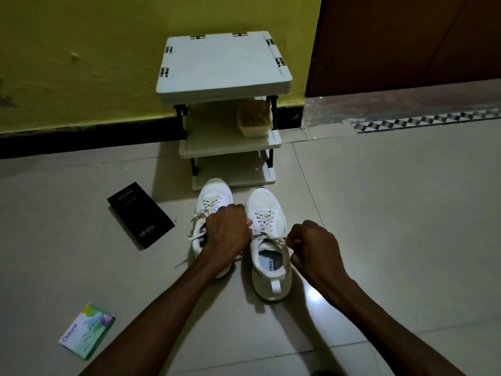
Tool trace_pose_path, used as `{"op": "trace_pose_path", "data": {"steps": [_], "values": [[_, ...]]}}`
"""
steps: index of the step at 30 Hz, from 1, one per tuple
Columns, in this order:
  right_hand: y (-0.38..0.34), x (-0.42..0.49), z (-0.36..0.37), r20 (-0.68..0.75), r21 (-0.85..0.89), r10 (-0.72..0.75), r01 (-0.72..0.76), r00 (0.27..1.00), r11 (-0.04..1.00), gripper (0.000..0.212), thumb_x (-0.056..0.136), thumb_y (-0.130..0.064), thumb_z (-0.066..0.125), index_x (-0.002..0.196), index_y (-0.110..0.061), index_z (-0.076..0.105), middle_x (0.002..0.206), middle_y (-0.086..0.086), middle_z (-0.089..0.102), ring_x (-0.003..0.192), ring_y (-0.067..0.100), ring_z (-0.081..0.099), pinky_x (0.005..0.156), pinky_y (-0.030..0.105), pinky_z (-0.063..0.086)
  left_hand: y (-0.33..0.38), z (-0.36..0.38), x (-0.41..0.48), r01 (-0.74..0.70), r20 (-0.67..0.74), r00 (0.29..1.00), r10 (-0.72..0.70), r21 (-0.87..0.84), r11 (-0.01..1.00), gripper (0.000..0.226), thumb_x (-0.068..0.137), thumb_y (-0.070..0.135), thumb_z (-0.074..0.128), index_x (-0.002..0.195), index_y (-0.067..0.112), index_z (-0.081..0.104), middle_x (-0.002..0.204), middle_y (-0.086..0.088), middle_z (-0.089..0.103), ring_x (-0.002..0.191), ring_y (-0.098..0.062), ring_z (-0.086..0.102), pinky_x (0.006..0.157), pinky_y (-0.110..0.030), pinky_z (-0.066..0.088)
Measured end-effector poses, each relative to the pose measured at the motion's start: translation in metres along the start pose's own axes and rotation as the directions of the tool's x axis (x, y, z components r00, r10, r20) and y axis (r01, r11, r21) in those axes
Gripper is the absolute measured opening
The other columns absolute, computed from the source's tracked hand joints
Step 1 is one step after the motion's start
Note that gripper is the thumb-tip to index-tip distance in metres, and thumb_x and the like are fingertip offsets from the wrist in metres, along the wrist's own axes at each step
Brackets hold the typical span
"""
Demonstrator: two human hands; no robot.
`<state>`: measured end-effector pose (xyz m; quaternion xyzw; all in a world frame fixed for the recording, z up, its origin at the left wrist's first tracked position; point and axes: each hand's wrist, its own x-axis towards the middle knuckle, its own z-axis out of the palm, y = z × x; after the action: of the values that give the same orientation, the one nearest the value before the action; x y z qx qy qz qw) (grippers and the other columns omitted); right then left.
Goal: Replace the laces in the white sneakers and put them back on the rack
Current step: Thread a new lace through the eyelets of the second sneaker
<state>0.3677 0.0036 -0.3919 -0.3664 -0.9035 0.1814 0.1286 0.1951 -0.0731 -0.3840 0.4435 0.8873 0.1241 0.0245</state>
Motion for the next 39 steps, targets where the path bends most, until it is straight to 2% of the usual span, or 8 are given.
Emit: {"op": "trace_pose_path", "data": {"steps": [5, 10, 14, 17, 20, 23, 29, 39], "values": [[0.001, 0.008, -0.008, 0.084, 0.359, 0.076, -0.101, 0.994, 0.928, 0.005, 0.075, -0.015, 0.078, 0.076, -0.019, 0.075, 0.072, -0.003, 0.071, 0.066, 0.012, 0.068, 0.063, 0.025, 0.054, -0.004, 0.004, 0.007, 0.15, 0.126, 0.985, -0.119, -0.284, 0.947, 0.019, 0.095, 0.033, 0.057, 0.09, 0.016, 0.063, 0.091, -0.003, 0.068, 0.084, -0.022, 0.063, 0.073, -0.03, 0.047], [-0.009, 0.018, -0.02, 0.305, 0.825, 0.22, -0.373, 0.927, 0.425, 0.01, 0.083, -0.012, 0.075, 0.083, -0.002, 0.075, 0.069, 0.014, 0.069, 0.061, 0.023, 0.061, 0.065, 0.032, 0.056, 0.001, -0.004, 0.007, 0.362, 0.355, 0.927, -0.117, -0.772, 0.523, 0.028, 0.099, 0.032, 0.053, 0.081, 0.012, 0.063, 0.067, -0.006, 0.064, 0.057, -0.015, 0.059, 0.052, -0.02, 0.043], [-0.02, 0.023, -0.012, 0.368, 0.842, 0.222, -0.425, 0.903, 0.331, 0.02, 0.092, -0.028, 0.064, 0.086, -0.013, 0.076, 0.072, 0.006, 0.069, 0.067, 0.017, 0.059, 0.064, 0.031, 0.048, 0.015, -0.012, 0.005, 0.581, 0.58, 0.813, -0.046, -0.806, 0.116, 0.032, 0.102, 0.028, 0.049, 0.101, 0.0, 0.065, 0.057, 0.004, 0.066, 0.035, -0.001, 0.045, 0.03, -0.012, 0.026], [-0.025, 0.026, -0.007, 0.426, 0.82, 0.241, -0.485, 0.872, 0.304, 0.035, 0.1, -0.037, 0.05, 0.084, -0.014, 0.07, 0.074, 0.006, 0.067, 0.064, 0.015, 0.058, 0.061, 0.027, 0.042, 0.012, -0.006, 0.009, 0.652, 0.652, 0.758, -0.011, -0.758, -0.03, 0.031, 0.102, 0.028, 0.048, 0.096, 0.002, 0.063, 0.058, 0.0, 0.065, 0.035, -0.001, 0.039, 0.027, -0.013, 0.02], [-0.024, 0.027, -0.006, 0.437, 0.791, 0.24, -0.498, 0.867, 0.355, 0.04, 0.104, -0.039, 0.039, 0.077, -0.015, 0.058, 0.064, 0.002, 0.06, 0.051, 0.013, 0.048, 0.048, 0.021, 0.034, 0.011, -0.007, 0.013, 0.665, 0.665, 0.747, -0.012, -0.746, 0.038, 0.028, 0.105, 0.024, 0.042, 0.082, 0.01, 0.051, 0.046, 0.006, 0.051, 0.031, -0.002, 0.03, 0.028, -0.014, 0.018], [-0.017, 0.025, -0.001, 0.38, 0.74, 0.238, -0.448, 0.894, 0.502, 0.043, 0.103, -0.039, 0.039, 0.069, -0.016, 0.053, 0.057, -0.002, 0.049, 0.049, 0.01, 0.04, 0.046, 0.021, 0.031, 0.005, -0.005, 0.02, 0.558, 0.582, 0.812, -0.041, -0.755, 0.345, 0.024, 0.1, 0.019, 0.046, 0.077, 0.016, 0.05, 0.058, 0.001, 0.052, 0.039, -0.007, 0.032, 0.039, -0.017, 0.022], [-0.001, 0.023, 0.018, 0.168, 0.433, 0.071, -0.138, 0.983, 0.891, 0.046, 0.103, -0.043, 0.039, 0.067, -0.018, 0.054, 0.062, -0.002, 0.059, 0.062, 0.014, 0.057, 0.063, 0.037, 0.045, 0.002, -0.004, 0.033, 0.379, 0.48, 0.877, -0.012, -0.676, 0.632, 0.031, 0.092, 0.024, 0.056, 0.062, 0.019, 0.048, 0.059, -0.002, 0.056, 0.053, -0.015, 0.047, 0.049, -0.023, 0.031], [0.01, 0.017, 0.023, 0.129, 0.399, 0.075, -0.121, 0.989, 0.909, 0.052, 0.093, -0.057, 0.03, 0.07, -0.017, 0.052, 0.063, 0.0, 0.06, 0.064, 0.017, 0.058, 0.061, 0.041, 0.045, -0.009, 0.007, 0.039, 0.255, 0.387, 0.922, -0.025, -0.556, 0.791, 0.034, 0.072, 0.052, 0.051, 0.065, 0.02, 0.061, 0.063, 0.005, 0.071, 0.074, -0.019, 0.071, 0.087, -0.048, 0.055]]}}
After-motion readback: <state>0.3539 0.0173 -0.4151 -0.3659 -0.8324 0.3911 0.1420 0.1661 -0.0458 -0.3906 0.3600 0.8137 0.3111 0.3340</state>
